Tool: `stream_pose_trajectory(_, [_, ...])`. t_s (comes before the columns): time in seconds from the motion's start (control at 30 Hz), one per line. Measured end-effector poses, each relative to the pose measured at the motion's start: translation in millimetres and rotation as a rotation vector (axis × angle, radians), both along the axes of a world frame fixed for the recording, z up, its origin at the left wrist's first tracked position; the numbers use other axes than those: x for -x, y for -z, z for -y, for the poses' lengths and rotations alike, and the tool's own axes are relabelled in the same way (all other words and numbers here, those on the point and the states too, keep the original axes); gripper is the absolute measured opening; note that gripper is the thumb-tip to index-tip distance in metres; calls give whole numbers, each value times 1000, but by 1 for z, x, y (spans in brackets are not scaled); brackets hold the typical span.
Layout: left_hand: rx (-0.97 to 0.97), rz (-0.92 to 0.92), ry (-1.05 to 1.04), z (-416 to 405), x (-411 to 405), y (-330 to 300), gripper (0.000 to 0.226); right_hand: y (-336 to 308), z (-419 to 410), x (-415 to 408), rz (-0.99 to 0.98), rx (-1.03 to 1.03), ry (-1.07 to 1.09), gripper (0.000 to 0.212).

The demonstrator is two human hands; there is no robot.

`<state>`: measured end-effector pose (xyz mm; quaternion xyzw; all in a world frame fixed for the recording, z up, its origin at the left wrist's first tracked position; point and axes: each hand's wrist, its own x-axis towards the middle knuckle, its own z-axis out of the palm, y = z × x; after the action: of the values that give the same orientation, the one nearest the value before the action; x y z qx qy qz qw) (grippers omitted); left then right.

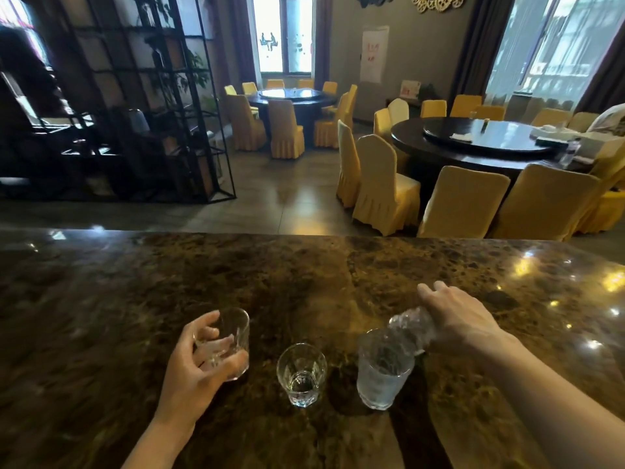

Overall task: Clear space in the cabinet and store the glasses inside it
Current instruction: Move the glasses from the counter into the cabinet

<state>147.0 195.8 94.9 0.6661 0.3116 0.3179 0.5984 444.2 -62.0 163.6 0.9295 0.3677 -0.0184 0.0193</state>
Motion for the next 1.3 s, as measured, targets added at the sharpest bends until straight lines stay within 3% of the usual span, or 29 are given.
stream_pose_trajectory(0.3, [-110,-115,36,2,7,43,81,36,55,27,-407,-987,490,70])
stream_pose_trajectory(0.5, [-218,-183,30,4,2,48,85,67,64,52,-655,-1352,633,99])
stream_pose_trajectory(0.63, [-272,-218,49,3,3,51,85,78,70,57,-816,-1426,594,122])
stream_pose_trajectory(0.67, [-285,-223,53,4,4,52,86,80,72,59,-806,-1411,576,119])
stream_pose_trajectory(0.8, [-297,-235,65,8,7,55,86,89,74,67,-688,-1315,507,68])
stream_pose_trajectory(0.97, [-319,-243,72,12,10,58,86,102,72,72,-710,-1305,440,81])
stream_pose_trajectory(1.3, [-364,-256,65,19,9,53,88,126,73,70,-677,-1224,395,83])
